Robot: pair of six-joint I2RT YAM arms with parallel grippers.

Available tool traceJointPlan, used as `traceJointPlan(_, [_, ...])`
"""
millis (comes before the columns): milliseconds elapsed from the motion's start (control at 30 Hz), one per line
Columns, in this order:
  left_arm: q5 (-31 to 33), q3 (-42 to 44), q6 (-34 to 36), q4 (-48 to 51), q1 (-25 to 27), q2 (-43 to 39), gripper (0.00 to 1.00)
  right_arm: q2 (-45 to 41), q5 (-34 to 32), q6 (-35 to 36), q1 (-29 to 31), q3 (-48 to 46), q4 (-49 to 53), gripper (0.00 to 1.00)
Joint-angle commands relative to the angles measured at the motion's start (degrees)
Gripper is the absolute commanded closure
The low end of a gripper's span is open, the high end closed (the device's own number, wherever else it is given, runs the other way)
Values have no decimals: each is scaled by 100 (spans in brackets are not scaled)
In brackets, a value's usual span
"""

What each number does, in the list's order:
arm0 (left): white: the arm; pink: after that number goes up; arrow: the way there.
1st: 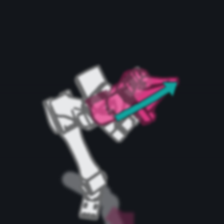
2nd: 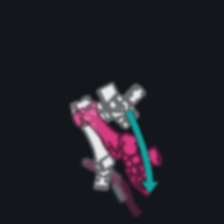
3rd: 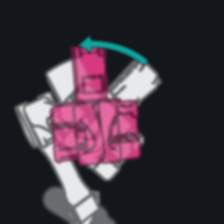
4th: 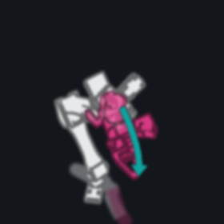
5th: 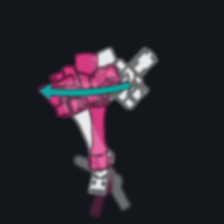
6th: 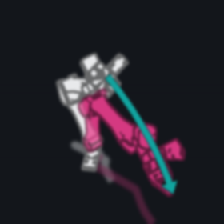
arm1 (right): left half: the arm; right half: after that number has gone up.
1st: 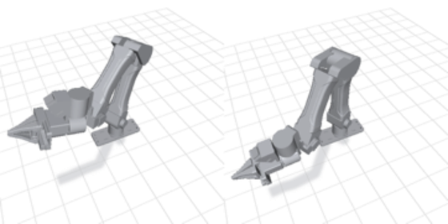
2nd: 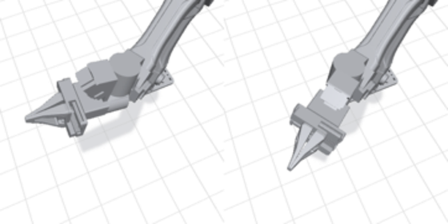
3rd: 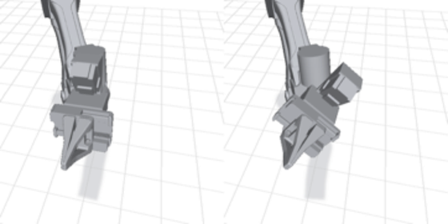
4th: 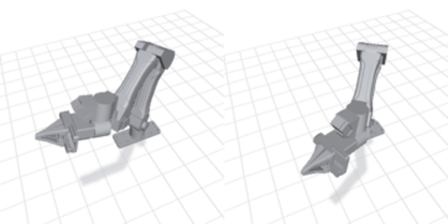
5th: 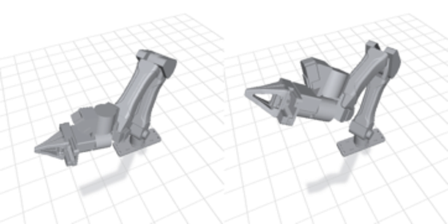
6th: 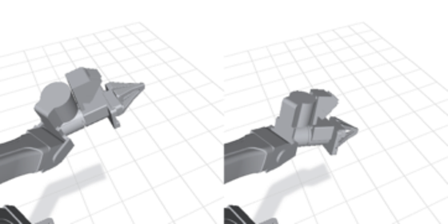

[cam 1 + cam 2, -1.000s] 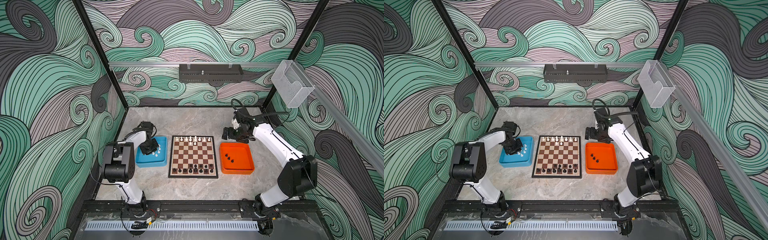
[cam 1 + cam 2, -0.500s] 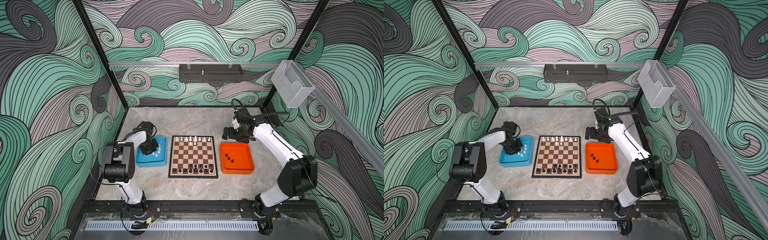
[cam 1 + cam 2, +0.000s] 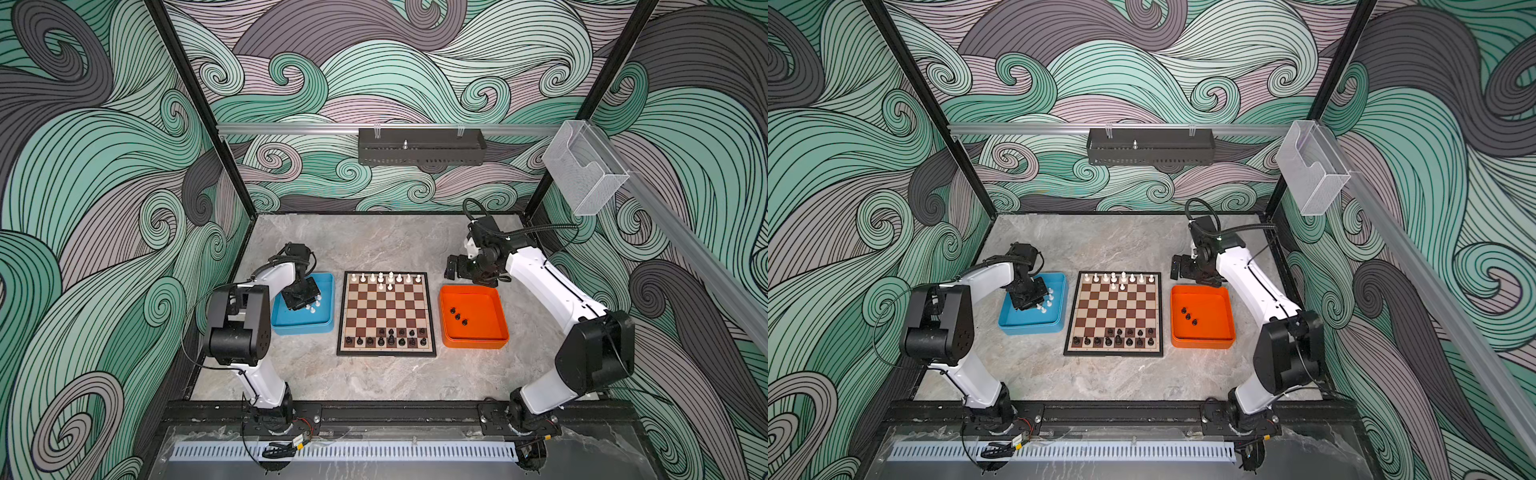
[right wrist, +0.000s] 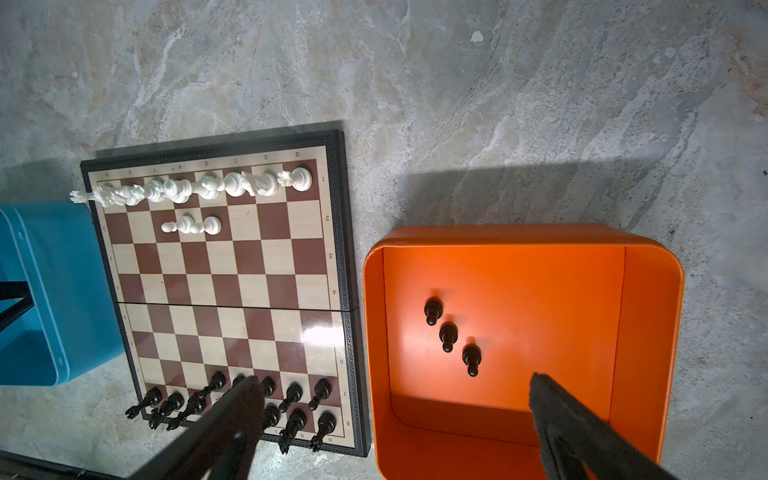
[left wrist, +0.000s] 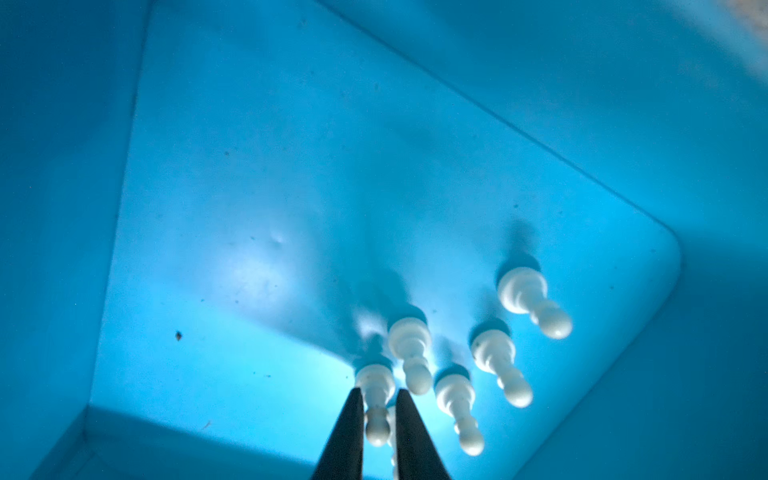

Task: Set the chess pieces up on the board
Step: 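Close the left gripper on the white pawn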

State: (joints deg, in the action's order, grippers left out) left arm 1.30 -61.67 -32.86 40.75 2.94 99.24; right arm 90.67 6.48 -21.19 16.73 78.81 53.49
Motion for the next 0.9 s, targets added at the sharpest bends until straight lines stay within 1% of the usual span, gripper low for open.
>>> traceJointPlan(0, [153,23,-34,150,58,63,82,-85,-1,65,-37,-86,8,1])
traceJointPlan(400, [255,-7,8,379,110,-76,88,-139,-5,54,-46,-102,2,1])
traceJointPlan(867, [503,-4,142,869,110,-555,90,-156,6,54,-47,-102,-13,1])
